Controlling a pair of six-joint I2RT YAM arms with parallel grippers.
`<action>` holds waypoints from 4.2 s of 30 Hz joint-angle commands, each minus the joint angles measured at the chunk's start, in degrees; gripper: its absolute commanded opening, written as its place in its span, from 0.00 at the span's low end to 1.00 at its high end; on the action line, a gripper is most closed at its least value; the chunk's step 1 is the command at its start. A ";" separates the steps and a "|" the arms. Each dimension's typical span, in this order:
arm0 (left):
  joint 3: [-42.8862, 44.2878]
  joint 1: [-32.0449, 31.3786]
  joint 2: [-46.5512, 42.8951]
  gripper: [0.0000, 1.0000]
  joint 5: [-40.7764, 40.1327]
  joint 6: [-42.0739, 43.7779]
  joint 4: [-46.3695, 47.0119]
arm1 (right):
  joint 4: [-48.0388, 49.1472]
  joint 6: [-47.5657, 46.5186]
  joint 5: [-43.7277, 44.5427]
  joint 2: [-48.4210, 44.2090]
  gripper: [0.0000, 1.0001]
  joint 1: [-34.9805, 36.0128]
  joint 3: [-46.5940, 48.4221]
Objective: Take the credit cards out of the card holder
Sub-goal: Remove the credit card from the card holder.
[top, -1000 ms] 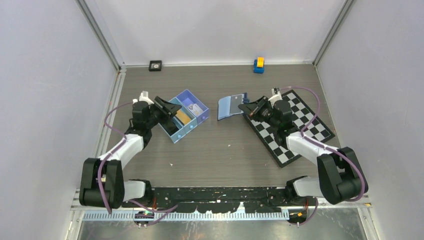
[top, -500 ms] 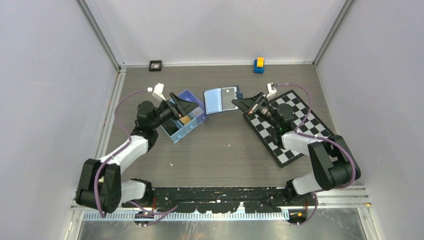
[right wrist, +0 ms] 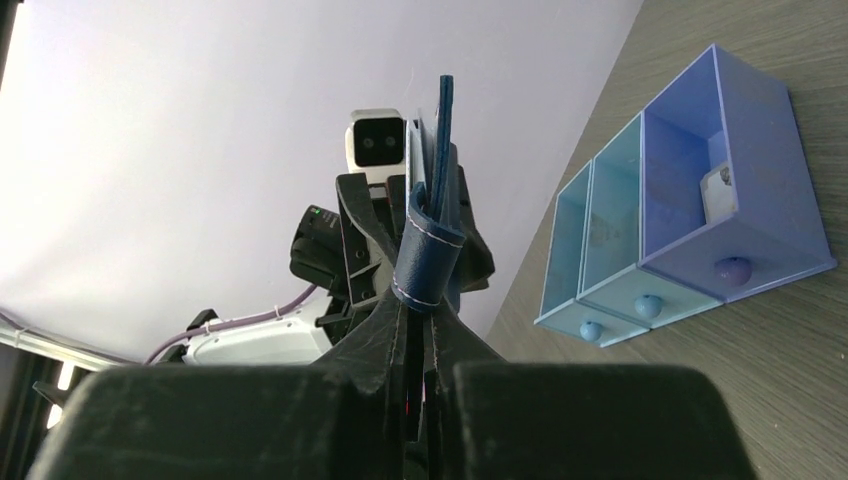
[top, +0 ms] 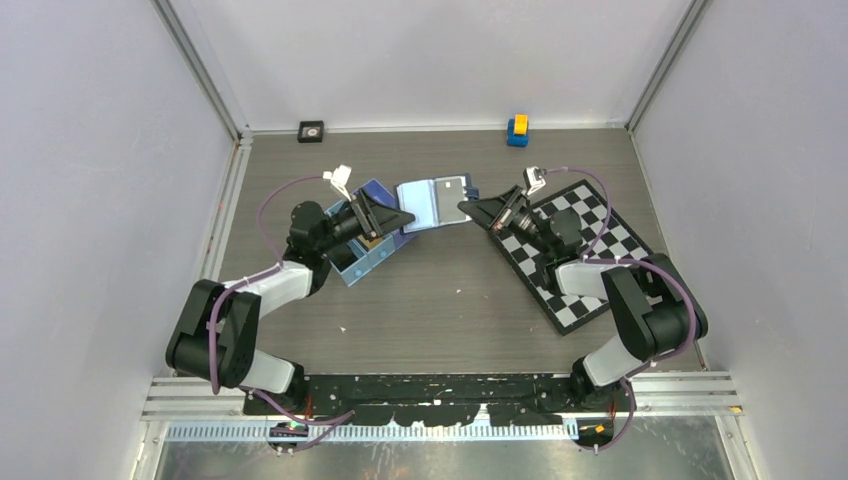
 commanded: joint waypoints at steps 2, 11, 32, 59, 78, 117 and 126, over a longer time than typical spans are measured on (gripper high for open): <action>2.34 -0.04 0.68 0.40 2.57 -1.54 7.67 | 0.25 -2.18 -0.64 1.01 0.01 1.98 3.06; 3.88 -0.04 1.07 0.00 1.16 2.78 -2.46 | -28.47 -20.06 4.53 -5.24 0.00 7.56 7.82; 5.71 0.40 -5.00 0.00 -7.42 12.57 -23.39 | -41.31 -28.94 13.64 -12.27 0.36 10.04 8.05; 5.64 0.32 -2.76 0.00 -2.56 8.88 -15.50 | -47.96 -30.94 14.45 -9.83 0.10 10.10 11.24; 10.93 -5.52 1.85 0.00 -1.16 13.01 -18.40 | -47.74 -31.69 13.17 -4.79 0.56 12.33 14.30; 10.85 -6.37 2.81 0.00 -1.66 13.05 -18.43 | -50.68 -31.62 24.97 -19.59 0.49 8.52 6.37; 10.46 -6.10 3.43 0.00 -0.86 12.03 -16.63 | -45.85 -31.07 19.92 -17.71 0.12 8.46 6.19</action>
